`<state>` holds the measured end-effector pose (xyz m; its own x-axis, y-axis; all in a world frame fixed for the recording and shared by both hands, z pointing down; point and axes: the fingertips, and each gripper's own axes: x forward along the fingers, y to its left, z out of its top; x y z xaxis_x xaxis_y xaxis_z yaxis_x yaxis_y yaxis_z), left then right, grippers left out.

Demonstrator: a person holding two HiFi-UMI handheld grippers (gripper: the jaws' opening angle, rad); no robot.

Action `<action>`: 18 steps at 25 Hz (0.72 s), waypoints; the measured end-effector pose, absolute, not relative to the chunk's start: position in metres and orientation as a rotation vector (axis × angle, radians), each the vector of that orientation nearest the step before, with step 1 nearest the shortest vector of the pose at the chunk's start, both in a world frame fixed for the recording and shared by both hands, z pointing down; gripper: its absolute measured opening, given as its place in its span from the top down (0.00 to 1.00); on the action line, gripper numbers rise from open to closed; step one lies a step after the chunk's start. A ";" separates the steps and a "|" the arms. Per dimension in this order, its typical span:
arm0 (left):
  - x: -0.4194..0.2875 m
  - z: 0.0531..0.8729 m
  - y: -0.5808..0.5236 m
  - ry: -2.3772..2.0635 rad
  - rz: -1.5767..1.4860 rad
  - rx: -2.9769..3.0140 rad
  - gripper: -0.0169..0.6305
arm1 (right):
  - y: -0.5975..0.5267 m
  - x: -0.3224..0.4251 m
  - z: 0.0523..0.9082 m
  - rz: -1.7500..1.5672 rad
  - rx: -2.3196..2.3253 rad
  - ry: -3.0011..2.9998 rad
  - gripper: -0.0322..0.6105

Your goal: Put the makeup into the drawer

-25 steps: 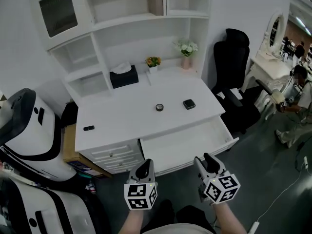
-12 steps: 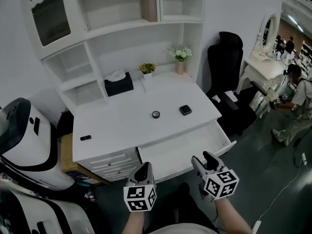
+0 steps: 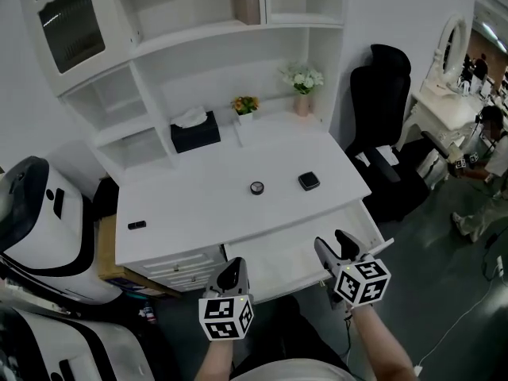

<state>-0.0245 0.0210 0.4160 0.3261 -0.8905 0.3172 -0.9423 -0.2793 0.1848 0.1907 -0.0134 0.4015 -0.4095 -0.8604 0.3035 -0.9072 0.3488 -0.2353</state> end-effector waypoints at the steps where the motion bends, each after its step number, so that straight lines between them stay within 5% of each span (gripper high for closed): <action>1: -0.023 0.417 0.014 -1.641 0.219 2.254 0.97 | -0.024 0.192 0.403 0.558 1.623 -2.474 0.58; 18: -0.006 0.451 -0.094 -1.720 0.305 2.071 0.97 | -0.197 0.214 0.450 0.628 1.479 -2.445 0.47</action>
